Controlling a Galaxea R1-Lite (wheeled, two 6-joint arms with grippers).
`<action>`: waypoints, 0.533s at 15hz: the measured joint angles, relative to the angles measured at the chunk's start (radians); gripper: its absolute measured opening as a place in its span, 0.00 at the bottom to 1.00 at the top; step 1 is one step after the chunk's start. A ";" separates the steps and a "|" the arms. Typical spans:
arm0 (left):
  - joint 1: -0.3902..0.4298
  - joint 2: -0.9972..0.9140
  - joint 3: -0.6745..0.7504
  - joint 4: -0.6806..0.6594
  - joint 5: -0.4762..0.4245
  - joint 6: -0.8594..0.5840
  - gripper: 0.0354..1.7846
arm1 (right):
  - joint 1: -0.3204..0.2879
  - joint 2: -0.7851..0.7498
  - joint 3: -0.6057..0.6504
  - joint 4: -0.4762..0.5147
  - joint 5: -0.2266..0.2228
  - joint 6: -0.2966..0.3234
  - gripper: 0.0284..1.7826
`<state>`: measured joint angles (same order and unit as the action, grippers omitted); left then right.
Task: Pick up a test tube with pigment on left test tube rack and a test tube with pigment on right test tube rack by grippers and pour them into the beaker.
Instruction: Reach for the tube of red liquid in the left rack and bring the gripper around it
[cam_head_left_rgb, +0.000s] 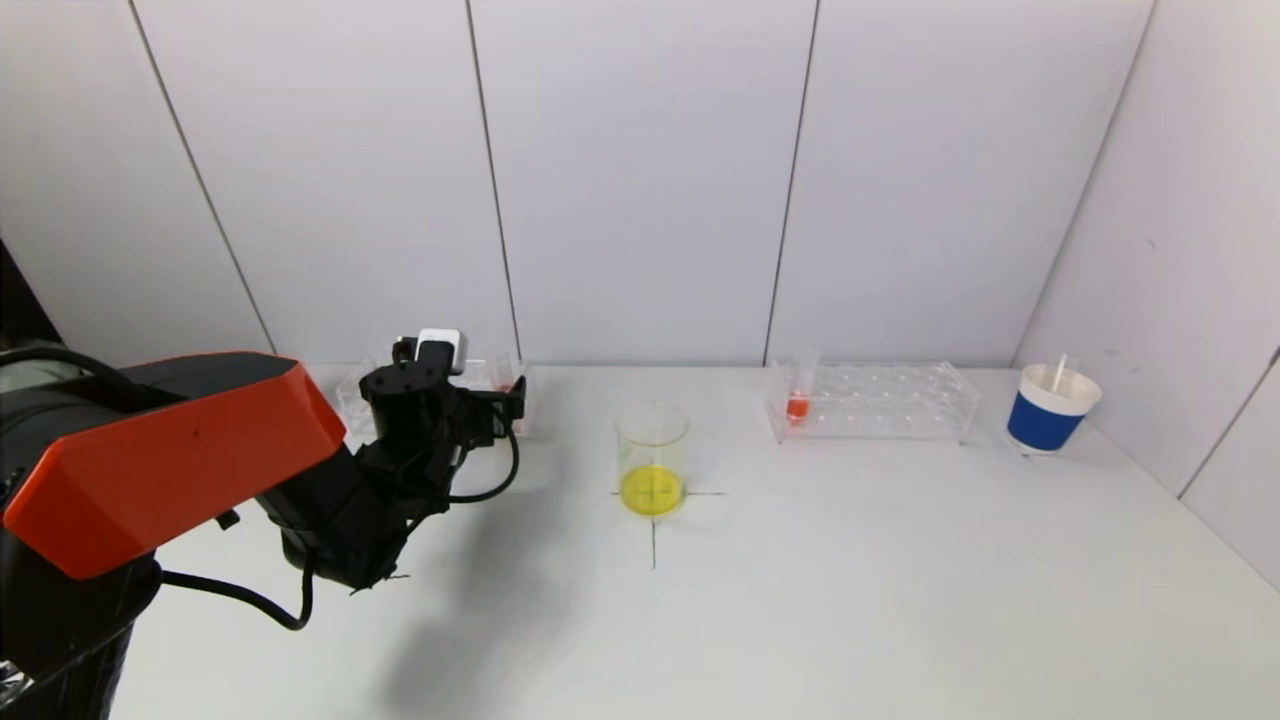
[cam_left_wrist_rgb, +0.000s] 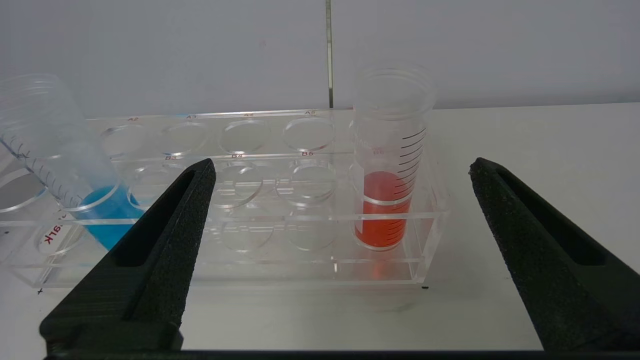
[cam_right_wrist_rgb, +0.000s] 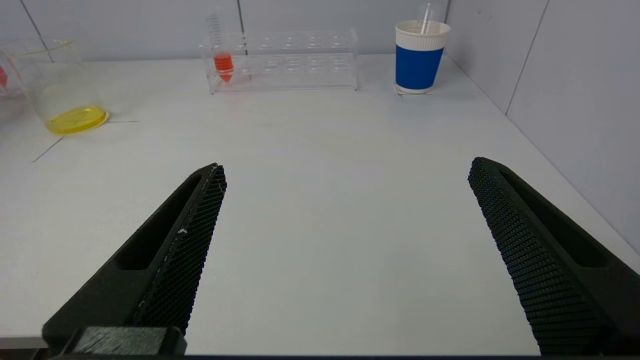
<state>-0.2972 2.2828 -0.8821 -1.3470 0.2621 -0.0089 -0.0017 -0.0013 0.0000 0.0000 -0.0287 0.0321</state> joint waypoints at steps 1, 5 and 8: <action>0.000 0.003 -0.004 0.001 0.000 0.000 0.99 | 0.000 0.000 0.000 0.000 0.000 0.000 0.99; -0.002 0.015 -0.024 0.003 -0.001 0.002 0.99 | 0.000 0.000 0.000 0.000 0.000 0.000 0.99; -0.007 0.025 -0.040 0.003 0.000 0.004 0.99 | 0.000 0.000 0.000 0.000 0.000 0.000 0.99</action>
<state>-0.3045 2.3077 -0.9226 -1.3436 0.2617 -0.0047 -0.0017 -0.0013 0.0000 0.0000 -0.0287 0.0321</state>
